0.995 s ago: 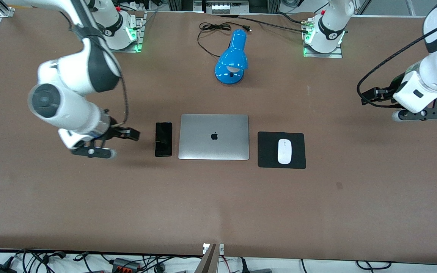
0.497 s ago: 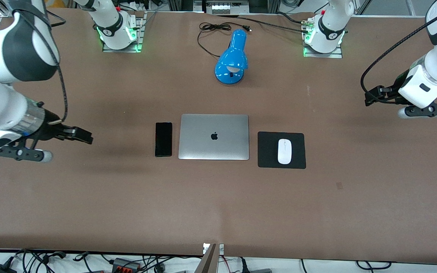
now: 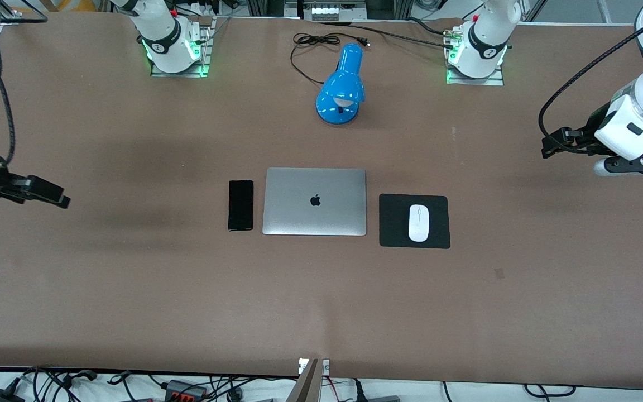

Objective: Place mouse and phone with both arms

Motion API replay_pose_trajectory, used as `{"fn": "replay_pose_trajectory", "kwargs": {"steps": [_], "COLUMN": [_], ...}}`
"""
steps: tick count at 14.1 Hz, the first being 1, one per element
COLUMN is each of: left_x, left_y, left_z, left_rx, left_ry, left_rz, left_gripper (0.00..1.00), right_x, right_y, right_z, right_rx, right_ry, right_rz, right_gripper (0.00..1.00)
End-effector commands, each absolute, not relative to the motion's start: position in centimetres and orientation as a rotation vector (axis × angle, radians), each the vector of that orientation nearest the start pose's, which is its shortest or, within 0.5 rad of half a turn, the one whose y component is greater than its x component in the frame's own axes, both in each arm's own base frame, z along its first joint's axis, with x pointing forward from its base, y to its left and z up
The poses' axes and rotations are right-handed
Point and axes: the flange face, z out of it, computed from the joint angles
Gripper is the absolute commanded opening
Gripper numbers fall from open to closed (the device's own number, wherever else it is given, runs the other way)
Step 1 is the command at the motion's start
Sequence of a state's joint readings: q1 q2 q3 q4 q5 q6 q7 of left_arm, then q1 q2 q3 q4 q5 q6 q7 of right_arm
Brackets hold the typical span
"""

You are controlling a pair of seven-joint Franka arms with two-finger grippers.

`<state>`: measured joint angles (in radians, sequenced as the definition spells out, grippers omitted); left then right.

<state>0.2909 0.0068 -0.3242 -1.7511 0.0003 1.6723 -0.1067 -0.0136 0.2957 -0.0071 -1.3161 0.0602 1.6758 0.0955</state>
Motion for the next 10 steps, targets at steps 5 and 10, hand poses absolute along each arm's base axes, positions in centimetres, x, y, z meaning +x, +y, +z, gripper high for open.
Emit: {"fn": "replay_pose_trajectory", "kwargs": {"steps": [5, 10], "left_x": [55.6, 55.2], "left_y": [-1.7, -1.7], "left_z": [55.4, 55.4], "left_rx": [-3.133, -3.132], "left_ry": [-0.069, -0.07], "left_rz": [0.141, 0.182], "left_gripper": [1.0, 1.0], "right_x": [63.5, 58.2], "right_y": [-2.6, -2.4], "right_z": [58.0, 57.1], "right_rx": [-3.11, -3.123], "right_ry": [0.071, 0.051], "right_rz": [-0.082, -0.118], "right_gripper": [1.0, 1.0]}}
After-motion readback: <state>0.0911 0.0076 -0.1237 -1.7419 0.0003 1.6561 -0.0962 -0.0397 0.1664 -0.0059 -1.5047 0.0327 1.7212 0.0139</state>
